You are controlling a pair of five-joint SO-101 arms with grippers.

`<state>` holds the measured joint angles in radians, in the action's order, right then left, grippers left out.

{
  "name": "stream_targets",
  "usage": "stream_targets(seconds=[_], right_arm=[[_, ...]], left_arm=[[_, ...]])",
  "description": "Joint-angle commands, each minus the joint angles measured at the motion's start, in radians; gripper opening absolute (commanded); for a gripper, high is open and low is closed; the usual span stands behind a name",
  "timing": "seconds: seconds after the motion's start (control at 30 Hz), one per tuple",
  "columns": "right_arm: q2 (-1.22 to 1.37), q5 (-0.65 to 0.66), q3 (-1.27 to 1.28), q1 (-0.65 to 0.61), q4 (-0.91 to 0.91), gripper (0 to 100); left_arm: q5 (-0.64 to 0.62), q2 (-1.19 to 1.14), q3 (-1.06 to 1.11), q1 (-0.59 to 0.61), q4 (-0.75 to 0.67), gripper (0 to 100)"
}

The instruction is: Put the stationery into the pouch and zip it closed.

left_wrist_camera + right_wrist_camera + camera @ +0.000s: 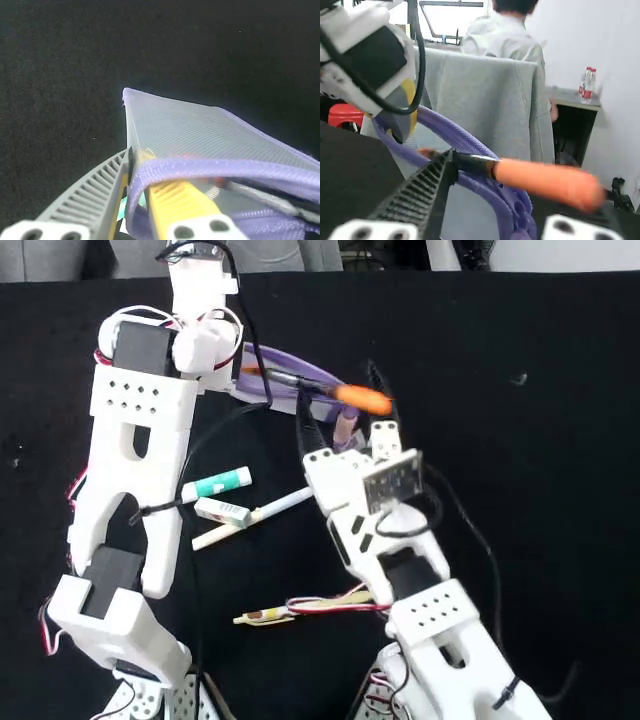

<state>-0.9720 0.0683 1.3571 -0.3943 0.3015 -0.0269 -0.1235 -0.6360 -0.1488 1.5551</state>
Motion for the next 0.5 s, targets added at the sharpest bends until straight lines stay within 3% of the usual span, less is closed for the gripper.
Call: stream_targets(seconds=[0.0,0.27,0.47], right_arm=[[-0.012,0.002,-0.079,-0.006,-0.051,31.5],[-0.108,0.002,-0.084,0.034,-0.072,29.3],[-0.426,0.002,-0.156,0.141,-0.437,29.3]], left_arm=[[-0.009,-0.006,-0.015,-0.004,-0.020,3],[-0.006,-0.006,-0.016,0.005,-0.037,3],[-0.003,-0.006,-0.016,0.036,-0.044,3]])
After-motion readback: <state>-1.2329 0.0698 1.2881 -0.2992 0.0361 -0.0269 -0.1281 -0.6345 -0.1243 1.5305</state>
